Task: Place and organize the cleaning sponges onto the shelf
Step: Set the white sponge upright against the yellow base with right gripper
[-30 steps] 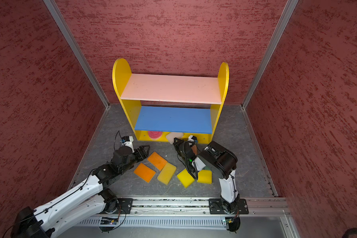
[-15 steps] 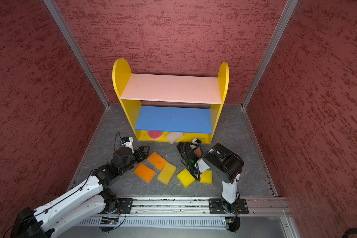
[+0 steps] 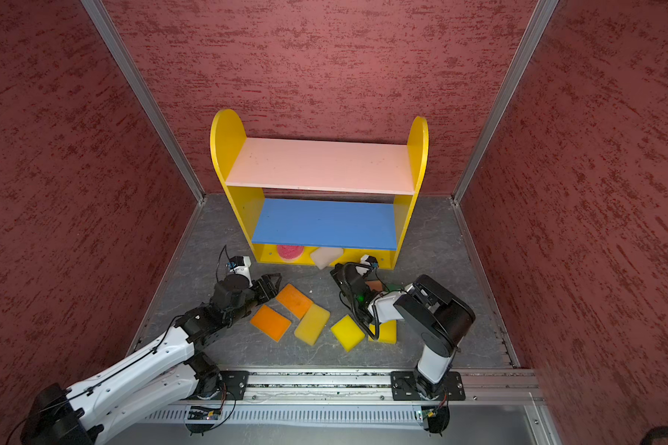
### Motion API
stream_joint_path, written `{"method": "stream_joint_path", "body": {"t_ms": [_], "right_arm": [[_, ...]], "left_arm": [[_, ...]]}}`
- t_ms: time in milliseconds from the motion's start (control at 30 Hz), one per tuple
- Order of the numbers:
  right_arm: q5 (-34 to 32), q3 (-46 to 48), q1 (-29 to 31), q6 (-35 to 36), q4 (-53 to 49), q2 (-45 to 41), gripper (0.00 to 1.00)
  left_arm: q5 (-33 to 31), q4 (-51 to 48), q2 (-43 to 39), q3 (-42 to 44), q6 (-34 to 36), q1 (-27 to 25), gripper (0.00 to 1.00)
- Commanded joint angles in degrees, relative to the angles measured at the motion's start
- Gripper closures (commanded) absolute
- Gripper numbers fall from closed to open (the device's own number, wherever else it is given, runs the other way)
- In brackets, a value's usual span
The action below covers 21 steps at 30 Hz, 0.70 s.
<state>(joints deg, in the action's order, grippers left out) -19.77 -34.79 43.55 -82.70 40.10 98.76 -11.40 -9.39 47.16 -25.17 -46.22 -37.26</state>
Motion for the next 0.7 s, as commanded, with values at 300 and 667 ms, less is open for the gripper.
{"method": "stream_joint_path", "body": {"t_ms": [300,667], "right_arm": [[-1.01,-3.56,0.24,-6.39,7.74,12.78,1.0],[-3.16,-6.15,0.21,-6.22,8.39,16.2,1.0]], "left_arm": [[1.19,1.28,1.8,-0.61,1.01,0.01,0.29],[1.41,4.06,5.06,0.47,2.16,-0.08,0.53]]}}
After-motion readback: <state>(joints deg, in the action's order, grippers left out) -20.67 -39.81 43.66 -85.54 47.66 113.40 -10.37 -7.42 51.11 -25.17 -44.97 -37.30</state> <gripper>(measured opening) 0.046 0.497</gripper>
